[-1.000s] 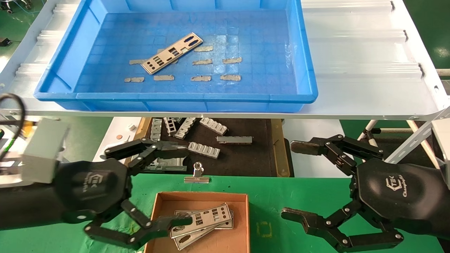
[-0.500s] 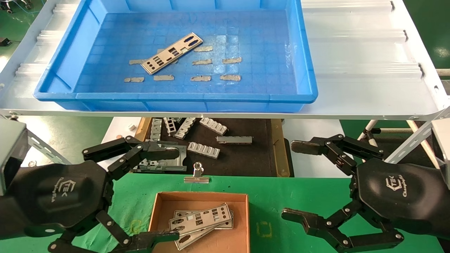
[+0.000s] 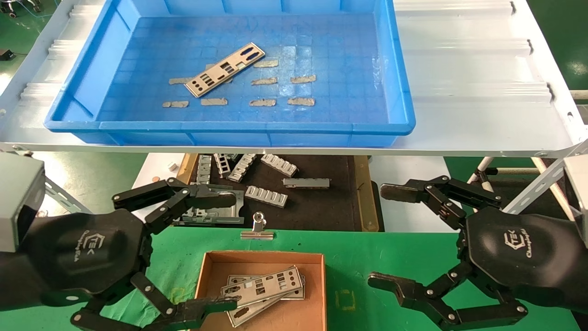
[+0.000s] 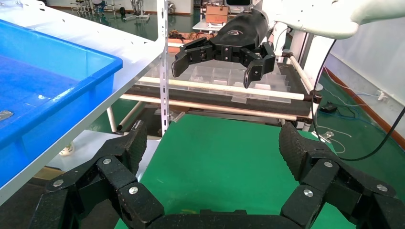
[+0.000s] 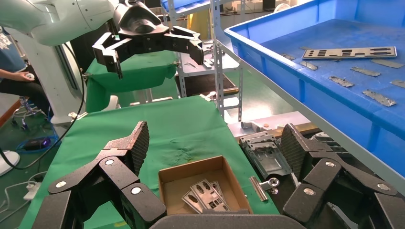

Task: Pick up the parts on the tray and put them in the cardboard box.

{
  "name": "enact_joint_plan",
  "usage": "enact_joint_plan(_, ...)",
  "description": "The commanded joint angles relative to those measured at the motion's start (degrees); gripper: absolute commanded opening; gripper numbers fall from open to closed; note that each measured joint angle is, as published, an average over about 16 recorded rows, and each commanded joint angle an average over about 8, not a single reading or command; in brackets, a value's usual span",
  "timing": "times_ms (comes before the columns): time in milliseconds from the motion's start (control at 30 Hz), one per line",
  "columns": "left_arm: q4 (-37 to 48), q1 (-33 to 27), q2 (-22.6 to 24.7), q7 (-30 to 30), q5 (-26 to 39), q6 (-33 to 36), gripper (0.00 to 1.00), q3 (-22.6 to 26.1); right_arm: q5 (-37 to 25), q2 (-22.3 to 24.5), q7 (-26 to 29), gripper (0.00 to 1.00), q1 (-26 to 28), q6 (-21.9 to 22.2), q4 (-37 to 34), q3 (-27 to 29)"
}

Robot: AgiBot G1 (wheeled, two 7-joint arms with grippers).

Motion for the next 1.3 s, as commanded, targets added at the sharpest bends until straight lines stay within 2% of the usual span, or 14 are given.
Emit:
enact_joint_plan(33,0.08,-0.04,0.04,0.03,0.04,-0.03,1.00,0.08,0.00,0.00,0.00,1.00,0.00,0.00,0.00,0.00)
enact_joint_plan(1300,0.41,-0.20,0.19,0.16,0.20,-0.15,1.00,0.40,0.02,0.00,0.00,1.00,0.00,-0.01,0.00,0.00)
